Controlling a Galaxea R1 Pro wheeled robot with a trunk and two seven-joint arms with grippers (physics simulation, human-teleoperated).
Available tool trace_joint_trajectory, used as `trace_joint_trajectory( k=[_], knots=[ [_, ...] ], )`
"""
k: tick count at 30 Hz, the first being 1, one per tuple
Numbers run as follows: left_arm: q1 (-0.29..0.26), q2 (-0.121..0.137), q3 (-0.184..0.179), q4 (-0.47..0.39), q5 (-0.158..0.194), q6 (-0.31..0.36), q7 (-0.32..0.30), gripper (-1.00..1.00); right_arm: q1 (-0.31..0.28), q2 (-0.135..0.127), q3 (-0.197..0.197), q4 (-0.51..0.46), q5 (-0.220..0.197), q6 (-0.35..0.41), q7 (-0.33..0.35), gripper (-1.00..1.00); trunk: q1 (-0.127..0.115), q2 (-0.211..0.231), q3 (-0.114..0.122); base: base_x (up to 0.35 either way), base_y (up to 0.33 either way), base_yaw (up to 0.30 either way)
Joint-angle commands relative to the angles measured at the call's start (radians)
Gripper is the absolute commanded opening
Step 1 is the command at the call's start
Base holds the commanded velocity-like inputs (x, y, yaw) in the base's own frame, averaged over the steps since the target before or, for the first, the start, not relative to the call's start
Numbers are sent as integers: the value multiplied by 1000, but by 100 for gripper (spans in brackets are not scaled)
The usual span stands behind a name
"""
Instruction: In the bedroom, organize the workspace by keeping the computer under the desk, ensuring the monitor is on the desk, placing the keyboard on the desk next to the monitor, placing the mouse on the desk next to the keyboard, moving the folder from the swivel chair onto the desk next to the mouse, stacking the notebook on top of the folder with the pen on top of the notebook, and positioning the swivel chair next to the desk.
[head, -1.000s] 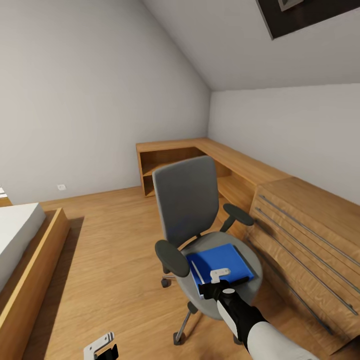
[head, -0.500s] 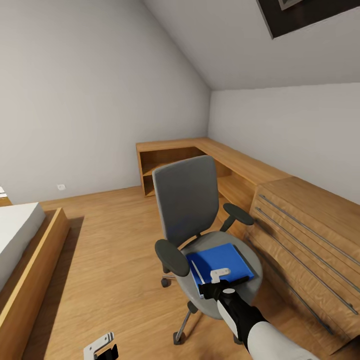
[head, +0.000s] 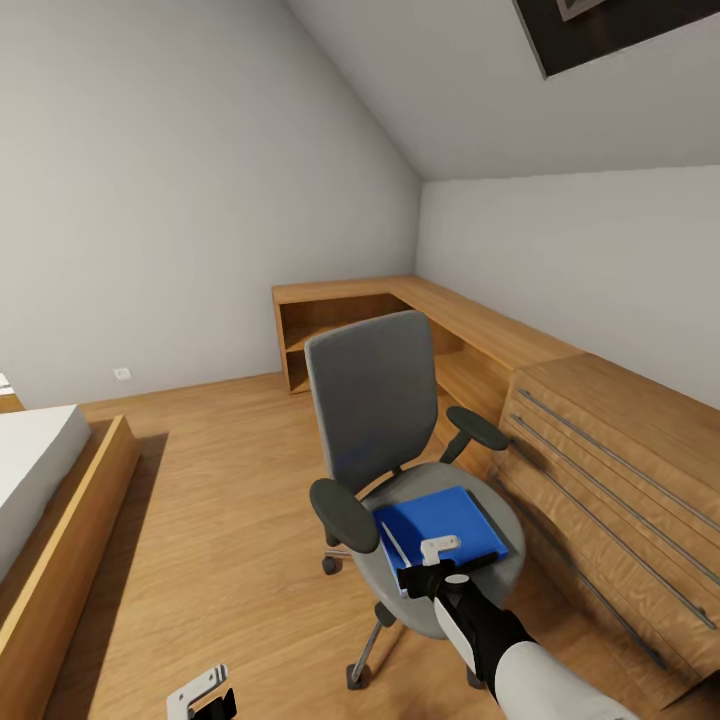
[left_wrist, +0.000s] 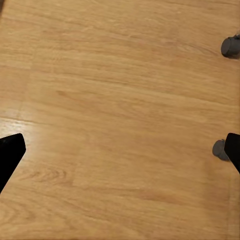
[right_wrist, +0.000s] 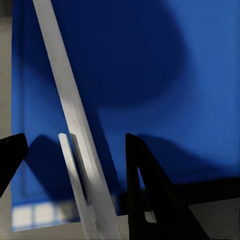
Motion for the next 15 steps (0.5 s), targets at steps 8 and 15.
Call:
trace_joint_trajectory(
  k=[8,15],
  knots=[
    [0,1,-2,-2,4,4,7,100,1,-3,5,12,-1,7,-5,-100,0,0,-1,0,0,0],
    [0,1,-2,-2,5,4,6,100,0,-3,5,11,-1,7,-4,-100,0,0,-1,0,0,0]
  ],
)
